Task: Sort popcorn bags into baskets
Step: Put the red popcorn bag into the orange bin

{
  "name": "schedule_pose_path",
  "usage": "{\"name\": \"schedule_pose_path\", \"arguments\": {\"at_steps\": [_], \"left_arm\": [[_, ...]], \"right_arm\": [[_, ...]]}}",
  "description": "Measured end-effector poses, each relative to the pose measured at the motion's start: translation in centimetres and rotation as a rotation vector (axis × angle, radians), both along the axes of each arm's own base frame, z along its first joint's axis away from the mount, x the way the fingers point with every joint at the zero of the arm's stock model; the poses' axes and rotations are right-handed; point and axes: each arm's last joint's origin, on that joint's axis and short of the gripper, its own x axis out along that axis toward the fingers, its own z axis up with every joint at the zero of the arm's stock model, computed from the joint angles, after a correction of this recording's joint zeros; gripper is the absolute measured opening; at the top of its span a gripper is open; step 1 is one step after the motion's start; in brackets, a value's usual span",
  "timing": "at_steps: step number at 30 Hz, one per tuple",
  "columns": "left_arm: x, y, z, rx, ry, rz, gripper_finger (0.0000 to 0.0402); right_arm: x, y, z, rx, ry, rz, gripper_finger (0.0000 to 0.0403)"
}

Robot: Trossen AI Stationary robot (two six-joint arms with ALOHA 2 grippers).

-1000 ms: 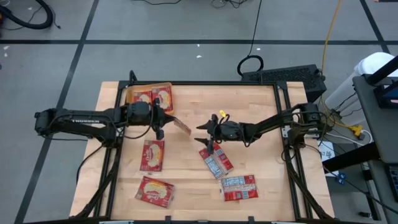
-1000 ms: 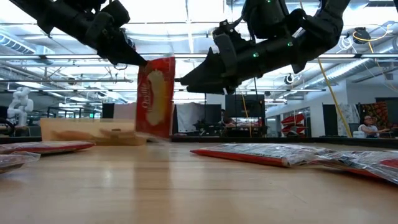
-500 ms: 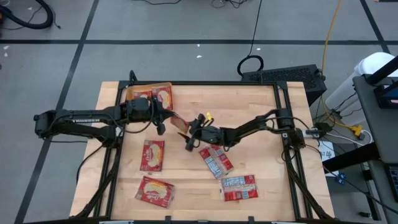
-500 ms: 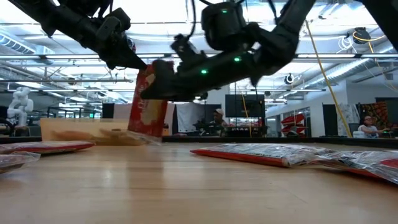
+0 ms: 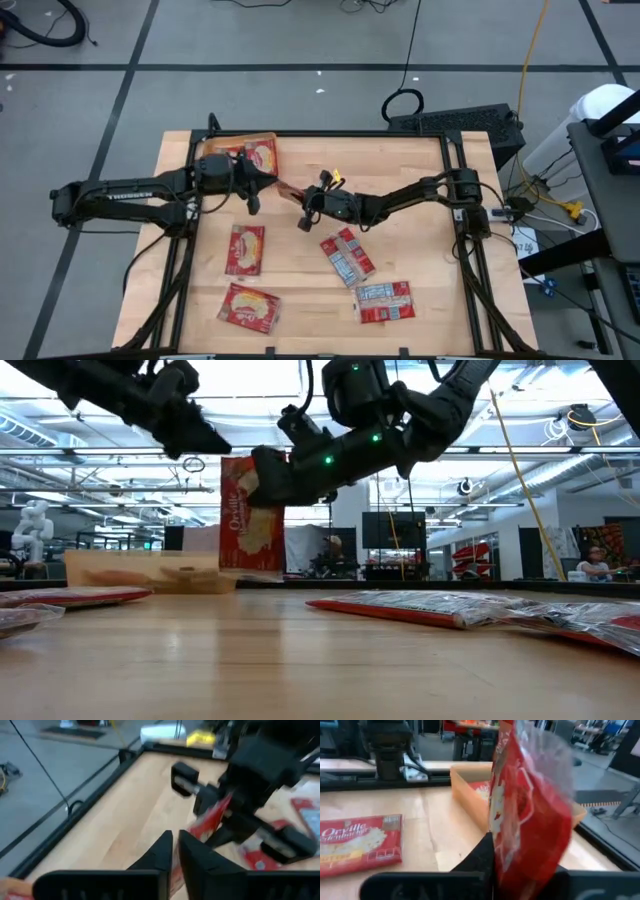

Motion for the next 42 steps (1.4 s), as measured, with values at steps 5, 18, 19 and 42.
{"name": "schedule_pose_path", "arguments": {"at_steps": [5,18,19,42], "left_arm": [[-1.8,-0.5,0.6,-0.029,0.008,0.009,0.0116],[-1.4,-1.5,0.7,-0.005,-0.005,-0.084,0.023],[-1.2,-1.6,0.7,-0.004,-0.009,-0.093,0.0231],[5.5,-1.2,-2.5,-0.07,-0.079,-0.176,0.0199]], "right_arm": [[-0.7,-0.4,2.1,0.005,0.019,0.033,0.0042],[-3.9,-2.0,5.6,0.095,-0.023,0.27,0.0015],[-4.3,-2.0,5.4,0.103,-0.034,0.265,0.0016],[-6.6,-2.3,3.9,0.104,-0.224,0.376,0.0012]]}}
